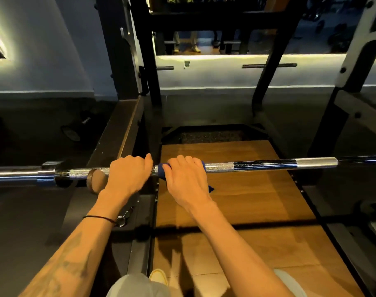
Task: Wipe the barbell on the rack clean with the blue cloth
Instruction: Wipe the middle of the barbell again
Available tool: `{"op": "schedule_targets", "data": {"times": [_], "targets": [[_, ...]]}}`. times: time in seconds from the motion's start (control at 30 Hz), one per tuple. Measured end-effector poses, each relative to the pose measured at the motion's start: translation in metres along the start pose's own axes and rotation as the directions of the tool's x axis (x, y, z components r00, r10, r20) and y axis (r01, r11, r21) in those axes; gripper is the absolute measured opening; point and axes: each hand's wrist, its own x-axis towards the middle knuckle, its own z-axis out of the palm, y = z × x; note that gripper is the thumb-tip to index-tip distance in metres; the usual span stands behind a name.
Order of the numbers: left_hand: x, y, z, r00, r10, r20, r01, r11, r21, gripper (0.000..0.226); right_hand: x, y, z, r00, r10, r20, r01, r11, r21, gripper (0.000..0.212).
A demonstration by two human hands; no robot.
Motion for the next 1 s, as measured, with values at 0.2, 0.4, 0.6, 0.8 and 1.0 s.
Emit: {"op": "schedule_targets", "data": {"times": [0.2,0.4,0.6,0.8,1.0], "targets": [[-0.003,-0.001,0.024,0.978,0.010,-0.208,-0.026,0.997,-0.077,0.035,-0.032,0.134,-0.026,0.973,0.175,-0.152,-0.192,0.976,-0.101,0.037],[-0.012,0.017,0.015,0.900,-0.266,-0.345,0.111,0.905,-0.410,0.049,-0.053,0.224,-0.043,0.899,0.371,-0.231,-0.414,0.893,-0.178,0.038],[-0.022,0.030,0.027,0.868,-0.362,-0.340,0.106,0.803,-0.586,0.035,-0.033,0.116,-0.025,0.926,0.336,-0.171,-0.357,0.928,-0.106,0.039],[-0.022,0.020,0.016,0.896,-0.300,-0.328,0.107,0.862,-0.496,0.042,-0.003,0.000,0.003,0.981,0.195,0.000,-0.195,0.980,-0.047,0.051],[0.016,-0.003,-0.015,0.957,-0.234,0.174,0.279,0.905,-0.321,0.050,-0.006,0.009,-0.001,0.981,0.194,-0.001,-0.194,0.981,-0.013,0.040]]}}
